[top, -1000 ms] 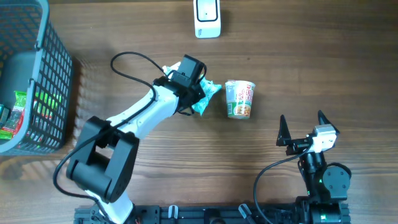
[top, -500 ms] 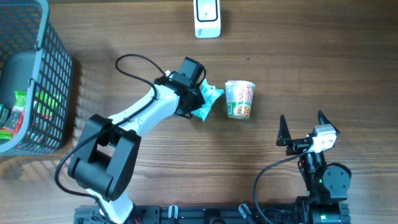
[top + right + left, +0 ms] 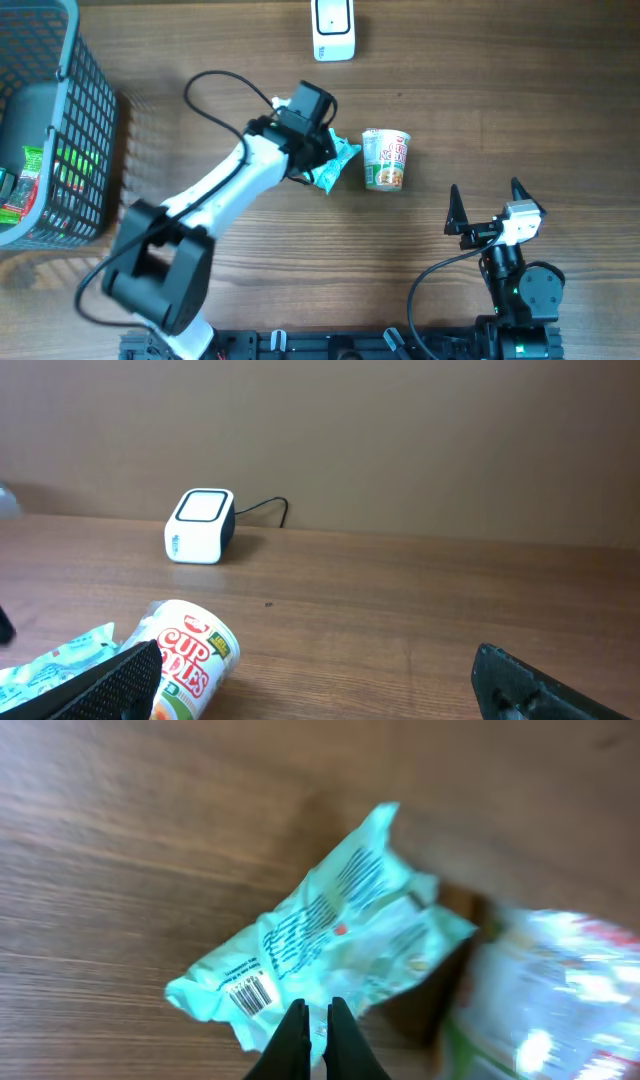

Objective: Scan the item barcode
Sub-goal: 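Carry the pale green packet with the left gripper beside the cup and place it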

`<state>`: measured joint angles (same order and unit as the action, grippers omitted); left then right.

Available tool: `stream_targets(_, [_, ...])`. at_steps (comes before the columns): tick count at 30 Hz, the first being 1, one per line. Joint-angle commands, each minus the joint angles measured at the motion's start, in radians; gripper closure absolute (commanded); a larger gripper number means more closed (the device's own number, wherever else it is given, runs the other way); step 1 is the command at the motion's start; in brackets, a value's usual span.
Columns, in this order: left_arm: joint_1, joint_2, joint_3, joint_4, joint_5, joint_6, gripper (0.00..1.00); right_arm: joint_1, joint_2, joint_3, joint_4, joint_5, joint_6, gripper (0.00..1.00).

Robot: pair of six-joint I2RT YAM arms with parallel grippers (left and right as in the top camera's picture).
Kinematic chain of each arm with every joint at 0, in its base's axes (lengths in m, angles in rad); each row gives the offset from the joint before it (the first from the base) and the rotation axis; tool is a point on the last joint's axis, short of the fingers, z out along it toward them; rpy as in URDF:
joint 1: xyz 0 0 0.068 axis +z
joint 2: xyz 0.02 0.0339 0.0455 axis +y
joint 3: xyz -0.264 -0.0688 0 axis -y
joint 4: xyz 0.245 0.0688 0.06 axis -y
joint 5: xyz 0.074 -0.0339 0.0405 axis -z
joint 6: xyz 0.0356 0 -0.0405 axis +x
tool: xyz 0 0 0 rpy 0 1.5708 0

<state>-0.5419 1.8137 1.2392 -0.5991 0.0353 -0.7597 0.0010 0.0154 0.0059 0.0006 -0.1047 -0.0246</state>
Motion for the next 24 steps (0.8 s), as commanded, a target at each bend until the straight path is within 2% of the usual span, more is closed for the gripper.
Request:
stream_targets(1, [-0.033, 0.087, -0.01, -0.001, 0.005, 0.019, 0.96, -0.005, -0.006, -0.001, 0.006, -0.002, 0.001, 0.0])
stream_targets(7, [-0.069, 0.173, -0.01, 0.0, 0.006, 0.02, 0.96, -0.005, -0.006, -0.001, 0.006, -0.002, 0.001, 0.0])
stream_targets(11, [-0.072, 0.16, -0.001, 0.004, 0.004, 0.021, 0.95, -0.005, -0.006, -0.001, 0.006, -0.001, 0.001, 0.0])
stream_targets(13, [-0.06, 0.127, 0.019, 0.004, -0.004, 0.024, 0.87, -0.005, -0.006, -0.001, 0.006, -0.002, 0.001, 0.0])
stream_targets(14, [-0.053, 0.103, 0.03, 0.004, -0.013, 0.024, 0.76, -0.005, -0.006, -0.001, 0.006, -0.001, 0.001, 0.0])
stream_targets(15, [-0.042, 0.074, 0.042, 0.004, -0.024, 0.024, 0.72, -0.005, -0.006, -0.001, 0.006, -0.001, 0.0, 0.0])
stream_targets(18, [-0.009, 0.002, 0.053, 0.003, -0.033, 0.024, 0.67, -0.005, -0.006, -0.001, 0.006, -0.002, 0.001, 0.0])
stream_targets(19, [0.004, -0.015, 0.053, -0.009, -0.034, 0.024, 0.69, -0.005, -0.006, -0.001, 0.006, -0.001, 0.001, 0.0])
stream_targets(20, [0.012, -0.017, 0.053, -0.021, -0.033, 0.024, 0.77, -0.005, -0.006, -0.001, 0.006, -0.001, 0.001, 0.0])
stream_targets(21, [0.018, -0.017, 0.052, -0.03, -0.033, 0.024, 0.95, -0.005, -0.006, -0.001, 0.006, -0.002, 0.001, 0.0])
stream_targets(24, [0.025, 0.003, 0.042, -0.058, -0.037, 0.024, 0.96, -0.005, -0.006, -0.001, 0.006, -0.002, 0.001, 0.0])
